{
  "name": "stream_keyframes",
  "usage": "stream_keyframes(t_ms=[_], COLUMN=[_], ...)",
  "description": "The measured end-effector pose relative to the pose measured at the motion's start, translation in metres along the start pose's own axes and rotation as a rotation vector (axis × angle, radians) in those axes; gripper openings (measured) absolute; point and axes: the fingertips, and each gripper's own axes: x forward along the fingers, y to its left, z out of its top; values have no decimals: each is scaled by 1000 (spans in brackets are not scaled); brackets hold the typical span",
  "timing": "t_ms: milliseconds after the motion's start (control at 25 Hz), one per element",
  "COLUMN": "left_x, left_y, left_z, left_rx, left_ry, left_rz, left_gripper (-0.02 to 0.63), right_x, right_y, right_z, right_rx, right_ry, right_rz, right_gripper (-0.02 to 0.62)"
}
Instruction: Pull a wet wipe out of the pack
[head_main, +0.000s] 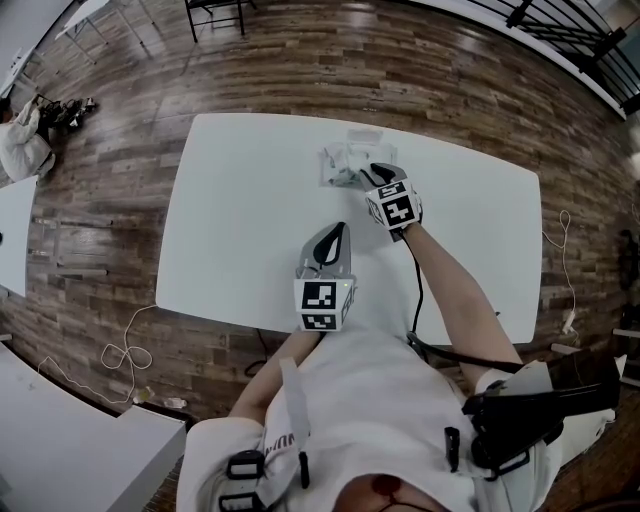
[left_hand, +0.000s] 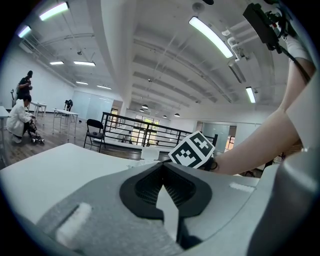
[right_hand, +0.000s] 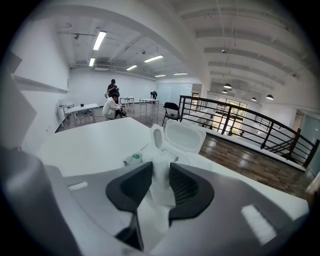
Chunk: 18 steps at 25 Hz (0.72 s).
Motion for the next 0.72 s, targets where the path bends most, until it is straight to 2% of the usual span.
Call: stream_keyframes(t_ms=[400,480,720], left_x=[1,-1,0], left_y=[1,3,1], left_z=[1,2,2], left_rx=[7,7,7], left_ry=[-4,-4,-12], left_rz=[3,6,7], left_gripper=[2,2,2], right_x=[-1,-3,-7], right_y=[-4,-6,-10], right_z=[0,2,4], right_rx=[-12,-18,-8], right_ry=[2,-8,-19], right_rz=[-26,-45,-63], right_gripper=[63,24,14])
